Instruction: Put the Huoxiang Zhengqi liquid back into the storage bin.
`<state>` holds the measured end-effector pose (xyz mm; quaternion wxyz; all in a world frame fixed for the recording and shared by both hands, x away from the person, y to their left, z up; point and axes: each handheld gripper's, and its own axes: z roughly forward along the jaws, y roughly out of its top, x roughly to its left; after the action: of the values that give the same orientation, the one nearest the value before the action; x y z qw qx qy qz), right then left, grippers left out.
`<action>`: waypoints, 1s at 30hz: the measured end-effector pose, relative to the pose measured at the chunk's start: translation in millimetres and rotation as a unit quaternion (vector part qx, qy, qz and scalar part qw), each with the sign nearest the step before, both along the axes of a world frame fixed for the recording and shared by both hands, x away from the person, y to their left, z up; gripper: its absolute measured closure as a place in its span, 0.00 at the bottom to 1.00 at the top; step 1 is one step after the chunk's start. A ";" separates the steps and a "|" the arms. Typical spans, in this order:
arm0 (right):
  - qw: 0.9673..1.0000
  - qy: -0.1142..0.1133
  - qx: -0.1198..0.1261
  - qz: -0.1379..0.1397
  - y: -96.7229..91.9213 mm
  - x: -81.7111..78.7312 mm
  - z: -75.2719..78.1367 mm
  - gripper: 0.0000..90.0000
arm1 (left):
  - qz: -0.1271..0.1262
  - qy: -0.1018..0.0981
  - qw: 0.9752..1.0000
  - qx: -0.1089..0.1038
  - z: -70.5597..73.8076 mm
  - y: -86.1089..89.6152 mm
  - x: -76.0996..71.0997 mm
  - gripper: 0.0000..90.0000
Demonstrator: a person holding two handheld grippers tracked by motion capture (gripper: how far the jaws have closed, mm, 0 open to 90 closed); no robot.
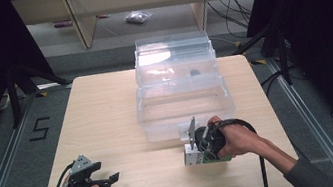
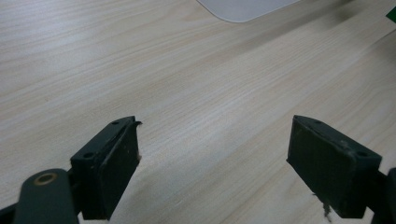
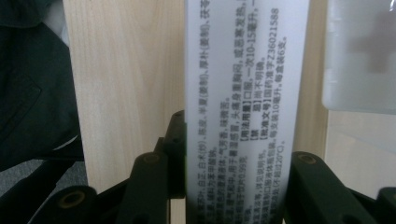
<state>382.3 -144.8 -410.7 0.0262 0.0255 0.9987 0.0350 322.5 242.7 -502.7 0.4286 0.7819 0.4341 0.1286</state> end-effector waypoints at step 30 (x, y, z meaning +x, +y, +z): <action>1.000 -0.020 0.014 -0.019 -13.5 24.2 67.7 0.72 | 0.000 0.004 1.000 -0.002 -0.6 0.5 0.8 0.18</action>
<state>406.5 -158.3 -343.0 0.0460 0.0438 0.9968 0.0485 323.3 243.2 -503.3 0.4289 0.7814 0.4357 0.1247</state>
